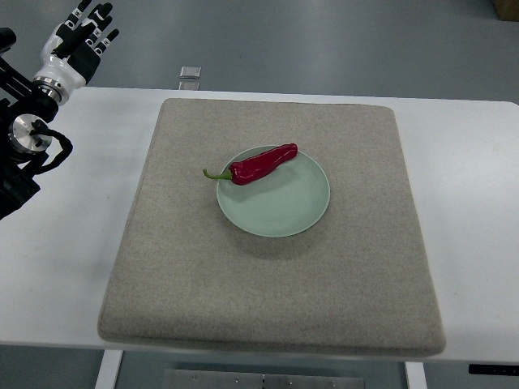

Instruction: Place red pepper on plate with left hand

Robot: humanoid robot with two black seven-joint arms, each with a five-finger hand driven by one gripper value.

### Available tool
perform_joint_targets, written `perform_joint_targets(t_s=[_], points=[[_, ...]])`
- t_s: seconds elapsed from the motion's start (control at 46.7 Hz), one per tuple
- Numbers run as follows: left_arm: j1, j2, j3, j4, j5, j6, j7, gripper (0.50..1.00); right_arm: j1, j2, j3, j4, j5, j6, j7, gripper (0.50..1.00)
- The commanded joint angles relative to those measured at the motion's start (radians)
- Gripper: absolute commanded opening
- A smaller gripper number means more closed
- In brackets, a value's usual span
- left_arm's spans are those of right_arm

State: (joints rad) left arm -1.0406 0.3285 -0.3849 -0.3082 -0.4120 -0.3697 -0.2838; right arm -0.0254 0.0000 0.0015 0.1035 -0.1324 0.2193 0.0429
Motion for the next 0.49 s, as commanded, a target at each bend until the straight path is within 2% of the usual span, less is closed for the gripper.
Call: perform_joint_targets(t_s=[0.0, 0.471], points=[[0.001, 0.0, 0.001, 0.0, -0.001, 0.0, 0.0, 0.99, -0.001, 0.0, 0.0, -0.001, 0.0, 0.0, 0.0, 0.928], [0.02, 0.001, 0.001, 0.0, -0.001, 0.0, 0.0, 0.99, 0.009, 0.0, -0.003, 0.013, -0.007, 0.014, -0.002, 0.928]])
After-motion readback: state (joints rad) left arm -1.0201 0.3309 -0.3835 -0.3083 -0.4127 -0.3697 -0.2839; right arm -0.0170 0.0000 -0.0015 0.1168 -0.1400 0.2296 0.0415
